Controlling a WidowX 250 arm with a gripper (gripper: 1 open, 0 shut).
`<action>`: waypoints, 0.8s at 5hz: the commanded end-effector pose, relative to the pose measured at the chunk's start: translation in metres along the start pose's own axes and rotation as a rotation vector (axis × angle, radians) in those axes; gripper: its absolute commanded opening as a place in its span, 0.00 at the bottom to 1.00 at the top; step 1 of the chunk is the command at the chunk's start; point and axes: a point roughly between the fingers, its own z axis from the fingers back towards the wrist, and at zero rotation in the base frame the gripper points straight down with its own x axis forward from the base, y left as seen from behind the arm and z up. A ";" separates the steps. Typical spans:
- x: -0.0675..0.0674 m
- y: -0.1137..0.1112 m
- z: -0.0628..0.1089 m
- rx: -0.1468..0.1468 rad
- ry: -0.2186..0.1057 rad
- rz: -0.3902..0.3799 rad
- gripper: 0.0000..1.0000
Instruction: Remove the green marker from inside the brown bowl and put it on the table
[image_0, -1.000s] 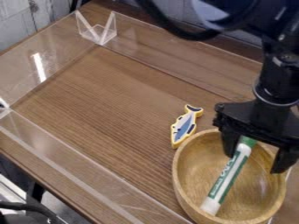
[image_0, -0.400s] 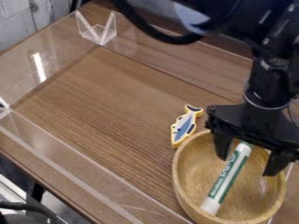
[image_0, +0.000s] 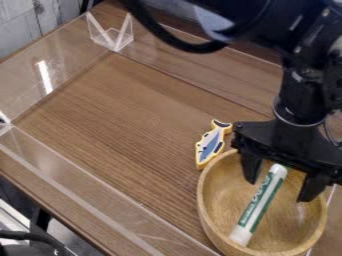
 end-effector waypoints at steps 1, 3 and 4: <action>0.007 0.000 0.012 -0.034 -0.044 0.014 1.00; 0.009 0.003 0.010 -0.038 -0.044 0.026 1.00; 0.005 0.004 0.001 -0.029 -0.036 0.022 1.00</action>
